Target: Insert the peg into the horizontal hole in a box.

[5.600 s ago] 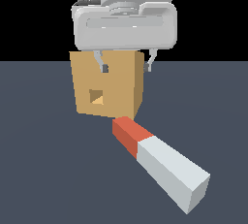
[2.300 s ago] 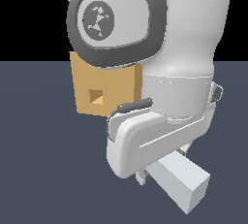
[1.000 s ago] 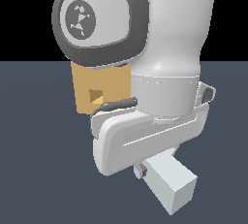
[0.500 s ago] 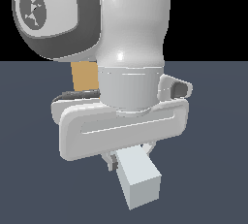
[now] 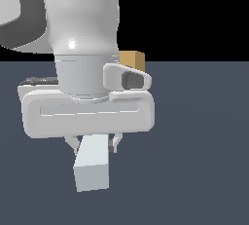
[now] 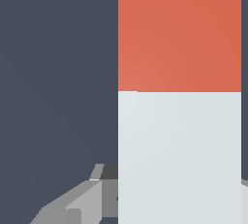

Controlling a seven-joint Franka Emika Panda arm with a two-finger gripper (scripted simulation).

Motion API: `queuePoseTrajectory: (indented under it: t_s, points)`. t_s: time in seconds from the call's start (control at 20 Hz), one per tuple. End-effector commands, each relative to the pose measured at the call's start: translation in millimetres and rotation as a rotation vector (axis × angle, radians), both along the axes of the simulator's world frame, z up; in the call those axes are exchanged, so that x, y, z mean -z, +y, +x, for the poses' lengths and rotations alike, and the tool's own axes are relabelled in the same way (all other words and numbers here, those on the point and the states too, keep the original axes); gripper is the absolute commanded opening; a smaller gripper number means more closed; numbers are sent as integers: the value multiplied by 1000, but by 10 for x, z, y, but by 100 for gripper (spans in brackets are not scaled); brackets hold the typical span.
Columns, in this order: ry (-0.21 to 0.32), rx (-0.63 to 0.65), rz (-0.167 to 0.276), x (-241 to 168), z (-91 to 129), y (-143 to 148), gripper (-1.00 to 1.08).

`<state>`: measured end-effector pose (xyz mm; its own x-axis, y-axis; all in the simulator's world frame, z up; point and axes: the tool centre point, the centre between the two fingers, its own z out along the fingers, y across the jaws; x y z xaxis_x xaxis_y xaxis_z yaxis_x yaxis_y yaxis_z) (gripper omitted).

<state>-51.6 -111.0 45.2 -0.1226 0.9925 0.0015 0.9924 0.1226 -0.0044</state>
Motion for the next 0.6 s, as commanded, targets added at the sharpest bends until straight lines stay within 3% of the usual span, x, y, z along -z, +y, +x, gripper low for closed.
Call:
queuePoseTrajectory:
  t_s: [0.0,0.55]
  points:
    - [-5,59,-1,-54,-145,61,-100]
    - [-4,293,-1,-195,-717,408,-100]
